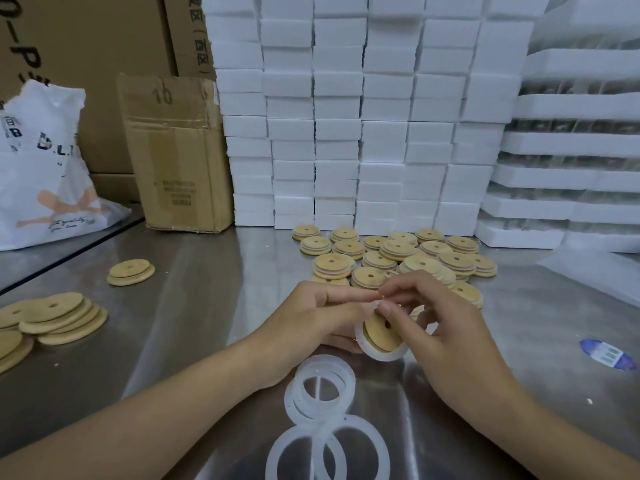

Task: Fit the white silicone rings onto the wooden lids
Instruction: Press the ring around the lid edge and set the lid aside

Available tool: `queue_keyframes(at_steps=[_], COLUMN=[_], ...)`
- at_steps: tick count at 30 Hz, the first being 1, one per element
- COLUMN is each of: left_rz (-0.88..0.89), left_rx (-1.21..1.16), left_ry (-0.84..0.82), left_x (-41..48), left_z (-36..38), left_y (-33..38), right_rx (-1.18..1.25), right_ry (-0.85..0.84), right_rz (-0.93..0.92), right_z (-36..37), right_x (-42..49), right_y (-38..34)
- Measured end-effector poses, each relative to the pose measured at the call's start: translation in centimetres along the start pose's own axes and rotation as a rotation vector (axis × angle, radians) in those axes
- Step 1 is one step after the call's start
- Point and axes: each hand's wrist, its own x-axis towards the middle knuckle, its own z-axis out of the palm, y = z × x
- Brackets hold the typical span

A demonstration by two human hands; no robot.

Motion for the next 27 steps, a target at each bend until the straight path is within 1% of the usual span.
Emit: queue_keyframes(at_steps=[3, 10, 16, 21, 27], left_rz=[0.043, 0.105, 0.21, 0.226, 0.298], left_rx=[0.059, 0.124, 0.22, 0.221, 0.282], left_ry=[-0.003, 0.092, 0.091, 0.137, 0.157], left_x=[0.0, 0.4, 0.3, 0.6, 0.6], left_z=[0.0, 0.1, 0.1, 0.0, 0.2], left_y=[-0.1, -0.9, -1.1, -1.5, -1.9], right_rx=[-0.013, 0.004, -0.007, 0.061, 0.126], right_ry=[0.022, 0.072, 0.099, 0.094, 0.108], right_rz=[0.019, 0.067, 0.043, 0.083, 0.112], right_z=[0.0, -0.1, -0.2, -0.3, -0.3], right_x=[0.0, 0.3, 0.4, 0.6, 0.5], right_y=[0.2, 0.8, 0.5, 0.5, 0.7])
